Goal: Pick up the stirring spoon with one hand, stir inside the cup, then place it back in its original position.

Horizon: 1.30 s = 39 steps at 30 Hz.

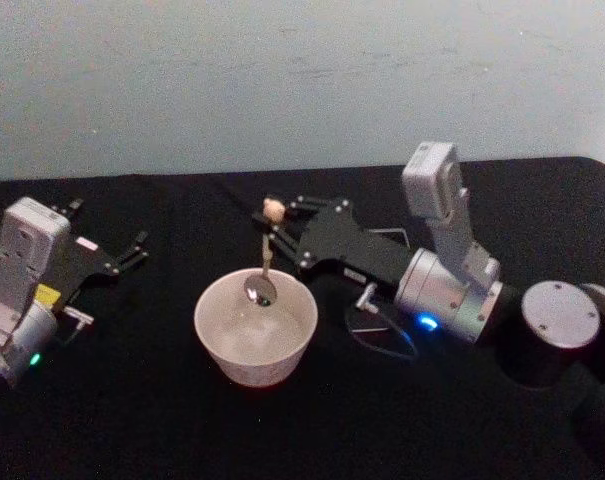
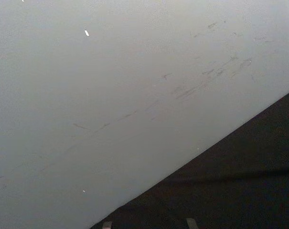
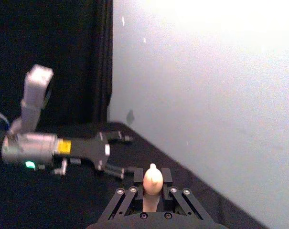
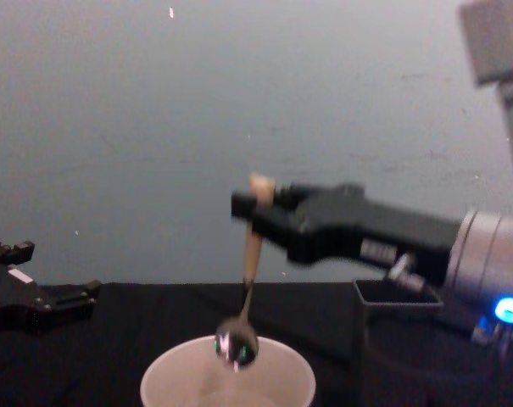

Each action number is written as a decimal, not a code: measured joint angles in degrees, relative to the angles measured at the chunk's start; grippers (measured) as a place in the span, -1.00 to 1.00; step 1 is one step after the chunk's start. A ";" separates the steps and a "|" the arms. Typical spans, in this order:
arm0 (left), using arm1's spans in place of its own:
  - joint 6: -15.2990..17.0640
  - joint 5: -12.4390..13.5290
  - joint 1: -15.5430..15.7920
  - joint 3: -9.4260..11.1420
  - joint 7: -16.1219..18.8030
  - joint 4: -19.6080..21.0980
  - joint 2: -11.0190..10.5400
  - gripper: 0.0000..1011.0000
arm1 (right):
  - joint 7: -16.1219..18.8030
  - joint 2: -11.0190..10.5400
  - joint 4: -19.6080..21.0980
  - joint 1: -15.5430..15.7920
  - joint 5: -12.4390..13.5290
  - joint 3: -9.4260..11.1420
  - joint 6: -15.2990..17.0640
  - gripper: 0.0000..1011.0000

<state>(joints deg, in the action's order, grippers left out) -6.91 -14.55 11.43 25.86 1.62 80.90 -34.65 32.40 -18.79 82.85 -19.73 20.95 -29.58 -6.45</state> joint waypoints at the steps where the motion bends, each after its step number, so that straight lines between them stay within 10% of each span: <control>1: 0.00 0.00 0.00 0.00 0.00 0.00 0.00 0.98 | 0.14 -0.21 0.69 0.08 0.45 0.29 0.02 -0.58; 12: 0.00 0.00 0.00 0.00 0.00 0.00 0.00 0.98 | -0.61 -4.23 9.83 1.29 5.50 4.61 1.55 -0.58; 39: 0.00 0.00 0.00 0.00 0.00 0.00 0.00 0.98 | -5.07 -11.93 14.25 5.99 5.53 11.80 3.93 -0.58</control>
<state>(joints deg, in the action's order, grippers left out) -6.91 -14.55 11.43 25.86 1.62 80.90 -34.64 27.34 -30.72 97.11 -13.75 26.48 -17.78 -2.52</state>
